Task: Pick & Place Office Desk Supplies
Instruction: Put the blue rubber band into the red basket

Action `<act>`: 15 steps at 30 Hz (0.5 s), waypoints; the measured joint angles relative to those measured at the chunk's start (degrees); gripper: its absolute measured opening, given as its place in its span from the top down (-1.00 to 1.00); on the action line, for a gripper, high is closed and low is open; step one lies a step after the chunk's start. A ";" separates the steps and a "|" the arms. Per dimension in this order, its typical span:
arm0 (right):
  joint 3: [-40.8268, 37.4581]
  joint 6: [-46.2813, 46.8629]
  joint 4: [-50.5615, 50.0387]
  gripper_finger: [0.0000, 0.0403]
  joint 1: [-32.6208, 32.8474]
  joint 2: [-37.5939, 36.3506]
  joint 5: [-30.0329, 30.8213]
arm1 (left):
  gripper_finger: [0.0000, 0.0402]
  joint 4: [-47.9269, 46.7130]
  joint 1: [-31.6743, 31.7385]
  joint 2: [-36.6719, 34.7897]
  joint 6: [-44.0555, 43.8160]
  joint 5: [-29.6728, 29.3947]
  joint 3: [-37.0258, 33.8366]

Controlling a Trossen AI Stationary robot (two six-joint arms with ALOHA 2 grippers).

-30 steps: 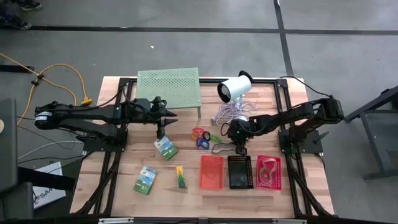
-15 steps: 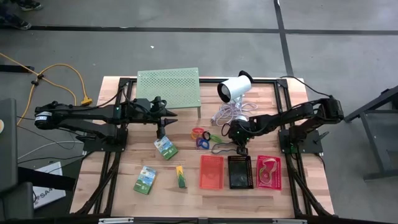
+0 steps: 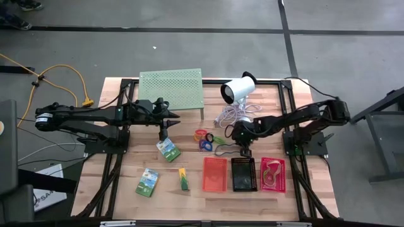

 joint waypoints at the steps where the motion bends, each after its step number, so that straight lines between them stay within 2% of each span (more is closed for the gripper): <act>1: 0.00 -0.03 0.10 0.98 0.00 -0.74 0.02 | 0.49 -0.02 -0.01 0.00 0.00 0.00 0.00; 7: 0.00 -0.55 0.29 0.98 0.02 -8.50 1.22 | 0.49 -0.02 -0.01 0.00 0.00 0.00 0.00; 15: 0.00 -0.59 0.49 0.98 0.00 -23.28 8.48 | 0.49 -0.02 0.00 0.02 -0.01 -0.02 0.00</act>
